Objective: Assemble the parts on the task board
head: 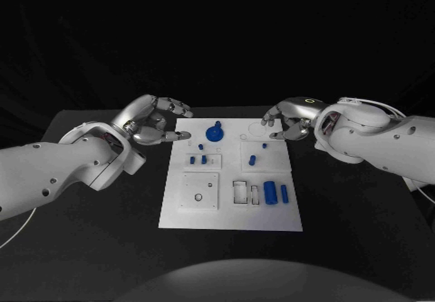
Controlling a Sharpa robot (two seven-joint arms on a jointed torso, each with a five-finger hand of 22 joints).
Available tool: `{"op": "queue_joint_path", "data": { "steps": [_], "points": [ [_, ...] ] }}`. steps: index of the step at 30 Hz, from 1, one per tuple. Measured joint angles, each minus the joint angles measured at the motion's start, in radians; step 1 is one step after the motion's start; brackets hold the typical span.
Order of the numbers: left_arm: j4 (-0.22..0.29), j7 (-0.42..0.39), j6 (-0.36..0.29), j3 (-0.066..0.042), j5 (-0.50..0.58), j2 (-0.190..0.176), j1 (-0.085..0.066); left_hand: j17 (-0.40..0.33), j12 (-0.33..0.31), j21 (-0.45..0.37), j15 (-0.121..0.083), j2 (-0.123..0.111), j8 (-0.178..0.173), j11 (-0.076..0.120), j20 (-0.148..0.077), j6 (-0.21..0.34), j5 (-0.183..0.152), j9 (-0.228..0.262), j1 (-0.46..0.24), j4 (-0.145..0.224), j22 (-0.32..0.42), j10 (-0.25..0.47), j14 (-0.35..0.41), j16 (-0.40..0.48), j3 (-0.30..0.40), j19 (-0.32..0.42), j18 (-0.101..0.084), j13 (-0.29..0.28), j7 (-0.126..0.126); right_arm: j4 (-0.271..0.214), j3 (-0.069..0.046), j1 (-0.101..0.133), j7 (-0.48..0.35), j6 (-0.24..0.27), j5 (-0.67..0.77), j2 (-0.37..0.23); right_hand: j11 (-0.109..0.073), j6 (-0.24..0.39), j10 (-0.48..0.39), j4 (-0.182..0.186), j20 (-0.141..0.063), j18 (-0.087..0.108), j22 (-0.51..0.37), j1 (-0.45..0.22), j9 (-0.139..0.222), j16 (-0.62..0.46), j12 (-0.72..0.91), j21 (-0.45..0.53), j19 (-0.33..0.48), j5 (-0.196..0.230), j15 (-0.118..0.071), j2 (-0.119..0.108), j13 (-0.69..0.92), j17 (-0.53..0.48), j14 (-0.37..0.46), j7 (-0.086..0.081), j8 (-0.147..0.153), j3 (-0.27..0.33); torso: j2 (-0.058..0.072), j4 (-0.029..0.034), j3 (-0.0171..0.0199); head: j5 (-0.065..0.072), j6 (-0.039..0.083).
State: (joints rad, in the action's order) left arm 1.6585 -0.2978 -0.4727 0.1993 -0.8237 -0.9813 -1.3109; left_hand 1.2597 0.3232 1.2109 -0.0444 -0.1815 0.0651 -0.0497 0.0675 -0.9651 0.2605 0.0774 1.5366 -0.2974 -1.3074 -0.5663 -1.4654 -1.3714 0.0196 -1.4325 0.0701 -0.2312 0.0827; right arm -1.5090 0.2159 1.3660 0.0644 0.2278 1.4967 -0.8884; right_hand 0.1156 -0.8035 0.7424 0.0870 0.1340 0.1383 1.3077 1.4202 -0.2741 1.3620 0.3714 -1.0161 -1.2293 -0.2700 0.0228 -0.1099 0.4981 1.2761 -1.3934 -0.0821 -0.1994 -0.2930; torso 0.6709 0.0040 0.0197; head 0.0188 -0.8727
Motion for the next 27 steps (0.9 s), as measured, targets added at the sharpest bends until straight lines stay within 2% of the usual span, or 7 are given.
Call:
{"op": "queue_joint_path", "data": {
  "steps": [2,6,9,11,16,21,27],
  "points": [
    [0.000,-0.009,0.001,0.002,0.028,-0.012,0.000,-0.001,0.000,-0.005,0.000,0.006,0.000,0.000,0.000,0.003,0.001,0.000,0.006,0.000,0.000,0.000,0.000,0.000,0.000,0.000,0.000,0.005,0.003,0.006,0.000,-0.005,0.008,-0.011,0.018,0.012,-0.001,0.000,-0.001,-0.004,-0.005,-0.015,0.000,0.000,0.001,0.000,0.000,-0.010,-0.005,-0.019,0.000,0.000,-0.005,0.005,0.000,0.000,0.004,-0.004,0.000,0.0022,-0.0025,0.003,0.000],
    [-0.002,-0.022,0.002,0.004,0.067,-0.024,0.000,-0.001,0.008,-0.005,0.000,0.012,0.000,-0.007,0.000,-0.002,0.001,-0.001,0.012,0.000,0.000,-0.007,0.000,0.000,0.000,0.000,0.000,0.013,0.007,0.011,0.000,-0.013,0.018,-0.029,0.052,0.026,-0.005,-0.033,0.003,-0.005,-0.009,-0.015,0.000,-0.017,-0.004,0.012,0.000,-0.031,-0.020,-0.042,-0.004,-0.005,-0.011,0.014,-0.004,-0.007,0.002,-0.005,0.001,0.0057,-0.0075,0.007,0.000],
    [-0.003,-0.030,0.003,0.006,0.085,-0.028,0.000,0.000,0.016,-0.005,0.004,0.017,0.000,-0.014,0.004,-0.003,0.005,-0.001,0.017,0.000,0.000,-0.015,-0.004,0.000,0.000,0.004,0.000,0.018,0.009,0.014,0.000,-0.018,0.023,-0.042,0.079,0.034,-0.014,-0.056,0.001,-0.010,-0.013,-0.015,0.000,-0.022,-0.016,0.018,0.000,-0.043,-0.027,-0.079,-0.007,-0.003,-0.017,0.019,-0.007,-0.016,-0.005,-0.001,0.002,0.0093,-0.0100,0.010,0.000],
    [-0.004,-0.034,0.004,0.006,0.094,-0.029,0.000,0.001,0.017,-0.005,0.007,0.021,0.000,-0.018,0.004,-0.008,0.005,-0.001,0.021,0.000,0.000,-0.018,0.000,0.000,0.000,0.004,0.000,0.022,0.014,0.017,0.000,-0.020,0.026,-0.050,0.094,0.039,-0.020,-0.067,-0.005,-0.014,-0.016,-0.015,0.000,-0.030,-0.023,0.018,0.000,-0.043,-0.030,-0.109,-0.009,-0.011,-0.021,0.019,-0.005,-0.016,-0.010,-0.005,0.003,0.0116,-0.0113,0.012,0.000],
    [-0.004,-0.041,0.005,0.007,0.110,-0.034,0.000,0.002,0.022,-0.005,0.007,0.021,0.000,-0.019,0.004,-0.009,0.009,-0.002,0.021,0.000,0.000,-0.026,0.000,0.000,0.000,0.004,0.000,0.026,0.014,0.029,0.000,-0.028,0.031,-0.075,0.125,0.052,-0.027,-0.071,-0.012,-0.017,-0.016,-0.015,0.000,-0.049,-0.034,0.018,0.000,-0.043,-0.030,-0.157,-0.013,-0.017,-0.026,0.013,-0.002,-0.019,-0.010,-0.003,0.004,0.0156,-0.0130,0.013,0.000],
    [-0.002,-0.046,0.006,0.007,0.118,-0.038,0.000,0.002,0.029,-0.005,0.007,0.025,0.000,-0.020,0.004,-0.012,0.009,-0.002,0.025,0.003,0.000,-0.034,0.000,0.000,0.003,0.004,0.000,0.031,0.017,0.036,0.000,-0.037,0.036,-0.094,0.143,0.055,-0.033,-0.086,-0.018,-0.021,-0.016,-0.015,0.000,-0.058,-0.047,0.018,0.000,-0.043,-0.030,-0.191,-0.014,-0.018,-0.028,0.010,0.000,-0.014,-0.014,-0.001,0.002,0.0154,-0.0131,0.006,0.000],
    [-0.001,-0.048,0.008,0.007,0.124,-0.044,0.000,0.001,0.032,-0.008,0.007,0.029,0.000,-0.019,0.004,-0.012,0.009,-0.003,0.029,0.003,0.000,-0.041,0.000,0.000,0.003,0.004,0.000,0.034,0.017,0.039,0.000,-0.044,0.040,-0.109,0.156,0.056,-0.030,-0.087,-0.022,-0.032,-0.020,-0.015,0.000,-0.058,-0.066,0.018,0.014,-0.037,-0.026,-0.237,-0.018,-0.018,-0.027,0.003,0.004,-0.014,-0.017,-0.009,-0.001,0.0132,-0.0132,0.003,0.000]
  ]
}}
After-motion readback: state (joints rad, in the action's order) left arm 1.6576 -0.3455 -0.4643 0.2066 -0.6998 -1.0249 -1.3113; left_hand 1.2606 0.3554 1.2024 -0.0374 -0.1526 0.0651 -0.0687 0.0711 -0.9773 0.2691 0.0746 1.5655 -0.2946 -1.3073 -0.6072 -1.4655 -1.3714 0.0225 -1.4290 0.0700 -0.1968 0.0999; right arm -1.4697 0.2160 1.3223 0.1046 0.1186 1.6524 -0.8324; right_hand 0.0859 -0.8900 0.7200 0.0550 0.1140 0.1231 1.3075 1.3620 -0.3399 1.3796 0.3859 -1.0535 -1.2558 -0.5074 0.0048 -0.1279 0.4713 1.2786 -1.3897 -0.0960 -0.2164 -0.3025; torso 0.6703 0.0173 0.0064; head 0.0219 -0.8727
